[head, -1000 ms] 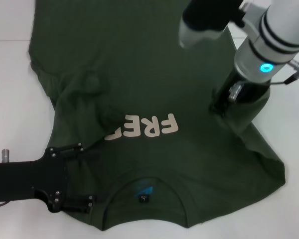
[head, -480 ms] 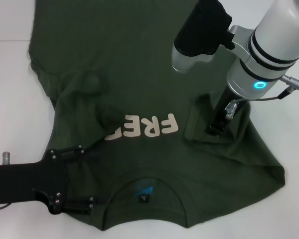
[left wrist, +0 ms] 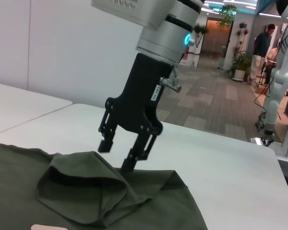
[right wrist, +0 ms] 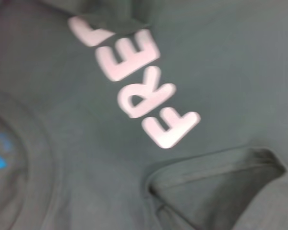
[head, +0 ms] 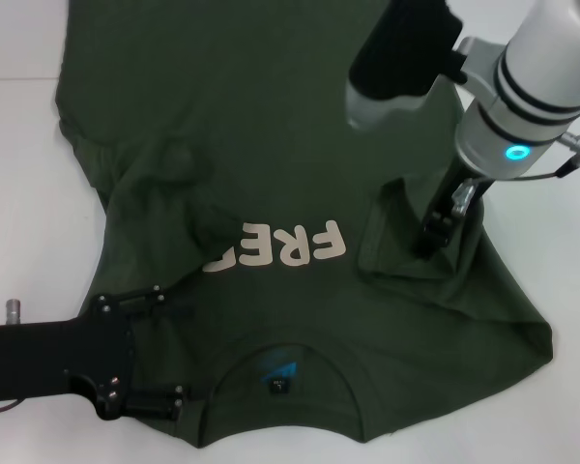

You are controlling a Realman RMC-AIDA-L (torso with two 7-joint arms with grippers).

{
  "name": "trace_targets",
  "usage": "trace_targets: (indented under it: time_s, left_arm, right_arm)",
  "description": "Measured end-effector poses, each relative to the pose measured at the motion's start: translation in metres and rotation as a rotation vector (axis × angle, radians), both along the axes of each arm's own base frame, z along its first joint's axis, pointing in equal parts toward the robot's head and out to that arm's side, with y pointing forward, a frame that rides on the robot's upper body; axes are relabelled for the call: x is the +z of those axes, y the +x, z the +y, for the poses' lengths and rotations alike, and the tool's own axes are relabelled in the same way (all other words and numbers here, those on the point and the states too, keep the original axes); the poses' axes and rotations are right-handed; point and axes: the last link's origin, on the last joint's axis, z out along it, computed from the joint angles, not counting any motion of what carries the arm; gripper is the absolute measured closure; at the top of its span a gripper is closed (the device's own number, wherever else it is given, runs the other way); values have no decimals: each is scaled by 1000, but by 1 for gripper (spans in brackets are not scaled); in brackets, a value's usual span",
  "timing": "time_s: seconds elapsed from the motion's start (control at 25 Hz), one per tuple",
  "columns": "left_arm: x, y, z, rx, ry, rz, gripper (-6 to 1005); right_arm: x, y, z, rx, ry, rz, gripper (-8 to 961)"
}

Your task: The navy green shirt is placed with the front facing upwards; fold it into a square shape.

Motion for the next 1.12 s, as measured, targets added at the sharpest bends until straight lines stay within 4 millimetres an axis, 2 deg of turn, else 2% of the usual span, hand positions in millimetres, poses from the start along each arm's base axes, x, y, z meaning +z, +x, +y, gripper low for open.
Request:
trace_targets:
  time_s: [0.24,0.32,0.44,0.56,0.8,1.12]
  left_arm:
    - [-1,1,0,-6,0,-2,93]
    - [-1,2,1,-12,-2,-2,93]
    - [-1,4,2,-20,-4,-3,93]
    - [0,4,2,-25,-4,-3,93]
    - [0,4,1,-30,-9,2,93]
    - [0,4,0,-30,-13,2,94]
  right_arm:
    - [14,3,11,-101,119,44,388]
    - [16,3,16,-138,154,60,293]
    - [12,7,23,-222,209,56,151]
    - [1,16,29,-282,232,32,79]
    - [-10,23,34,-291,253,23,232]
    - [-19,27,38,-276,276,2,222]
